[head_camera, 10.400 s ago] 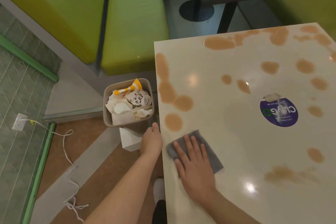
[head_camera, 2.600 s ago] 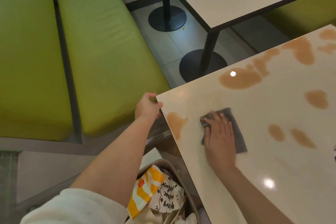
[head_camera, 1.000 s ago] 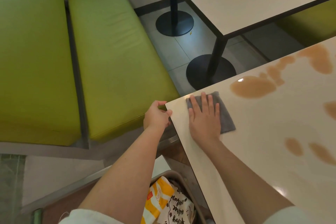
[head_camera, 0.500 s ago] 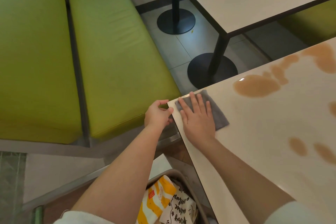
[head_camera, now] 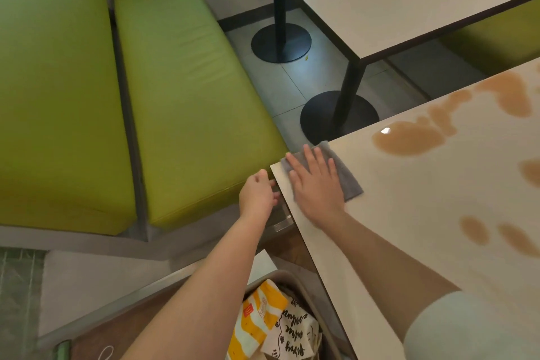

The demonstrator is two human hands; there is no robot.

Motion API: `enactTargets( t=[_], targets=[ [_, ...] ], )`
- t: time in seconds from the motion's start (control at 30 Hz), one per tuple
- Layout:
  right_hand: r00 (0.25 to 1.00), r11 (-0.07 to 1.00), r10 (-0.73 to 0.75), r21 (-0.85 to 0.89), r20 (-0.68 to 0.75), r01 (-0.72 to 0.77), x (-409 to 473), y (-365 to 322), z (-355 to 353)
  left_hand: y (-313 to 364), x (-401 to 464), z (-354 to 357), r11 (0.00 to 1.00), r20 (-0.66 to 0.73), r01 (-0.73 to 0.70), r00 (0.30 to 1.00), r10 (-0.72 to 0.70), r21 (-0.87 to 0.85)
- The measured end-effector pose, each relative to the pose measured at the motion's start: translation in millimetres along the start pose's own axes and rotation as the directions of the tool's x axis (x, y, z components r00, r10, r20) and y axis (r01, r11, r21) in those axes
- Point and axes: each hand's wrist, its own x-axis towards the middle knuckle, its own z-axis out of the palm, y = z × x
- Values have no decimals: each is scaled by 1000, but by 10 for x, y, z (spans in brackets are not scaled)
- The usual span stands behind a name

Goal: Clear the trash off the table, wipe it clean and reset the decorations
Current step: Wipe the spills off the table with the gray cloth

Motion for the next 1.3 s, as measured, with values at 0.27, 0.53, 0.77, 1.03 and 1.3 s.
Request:
enactTargets(
  t=[0.27, 0.53, 0.77, 1.03, 1.3],
  targets=[
    [980, 981, 175, -64, -97, -182, -440, 171, -23, -141, -306, 137, 981, 17, -129, 992, 128, 145],
    [974, 974, 221, -44, -55, -223, -552, 837, -209, -206, -506, 212, 916, 67, -127, 992, 109, 381],
    [975, 978, 209, -11, -79, -210, -1244, 504, -42, -214, -813, 394, 878, 107, -167, 985, 133, 448],
    [932, 937, 350, 19, -95, -350, -1310, 1285, -316, -384, -1125, 619, 851, 127, -80, 992, 15, 520],
    [988, 988, 153, 3, 10, -153, -2021, 1441, -315, -629, -1466, 892, 854, 37, -76, 997, 67, 514]
  ],
)
